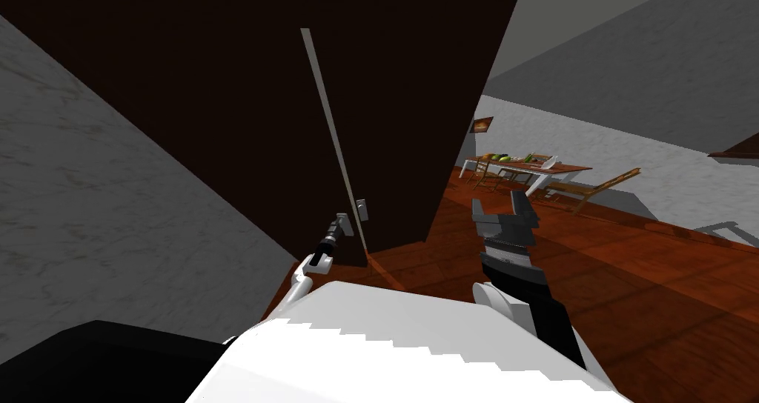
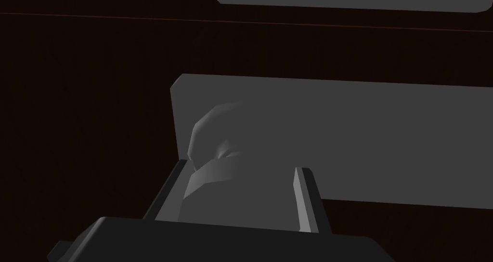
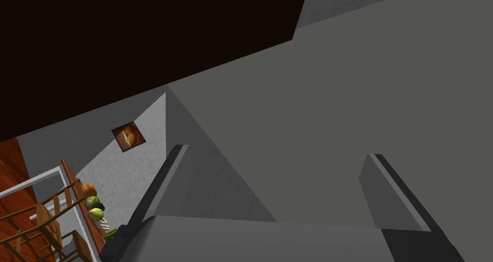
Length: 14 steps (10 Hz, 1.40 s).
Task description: Pull the door open
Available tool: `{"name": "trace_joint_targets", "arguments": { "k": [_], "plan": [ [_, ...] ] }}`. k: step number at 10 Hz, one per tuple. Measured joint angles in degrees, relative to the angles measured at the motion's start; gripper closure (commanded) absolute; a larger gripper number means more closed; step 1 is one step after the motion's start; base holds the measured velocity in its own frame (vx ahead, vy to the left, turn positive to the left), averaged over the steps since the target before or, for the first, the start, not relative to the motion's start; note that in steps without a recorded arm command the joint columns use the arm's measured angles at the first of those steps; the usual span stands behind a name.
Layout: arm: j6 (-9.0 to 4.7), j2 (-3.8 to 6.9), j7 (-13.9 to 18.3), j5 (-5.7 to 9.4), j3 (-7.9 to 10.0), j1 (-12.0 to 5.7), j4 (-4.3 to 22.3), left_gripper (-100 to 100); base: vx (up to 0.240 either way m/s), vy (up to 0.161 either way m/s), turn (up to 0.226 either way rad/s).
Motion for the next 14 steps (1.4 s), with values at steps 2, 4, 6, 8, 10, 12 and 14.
{"name": "trace_joint_targets", "arguments": {
  "k": [2, 4, 6, 8, 10, 12, 14],
  "plan": [
    [0.12, -0.05, -0.1, -0.05, -0.12, 0.16, 0.1, 100, -0.016, 0.0, 0.004],
    [0.18, -0.09, -0.1, -0.06, -0.17, 0.28, 0.2, 100, -0.058, 0.037, -0.066],
    [-0.49, 1.2, 1.0, -0.04, -1.15, 1.04, -0.8, 100, -0.176, 0.12, -0.152],
    [-1.39, 2.33, 2.1, -0.14, -2.67, 1.92, -1.7, 100, -0.252, 0.149, -0.169],
    [-2.59, 4.12, 3.7, -0.24, -4.53, 3.45, -2.4, 100, -0.225, 0.12, -0.173],
    [-3.43, 5.68, 5.1, -0.33, -6.17, 4.88, -3.8, 100, -0.246, 0.112, -0.134],
    [-3.81, 6.44, 5.9, -0.39, -7.02, 5.76, -4.3, 100, -0.14, 0.055, -0.075]
  ]
}}
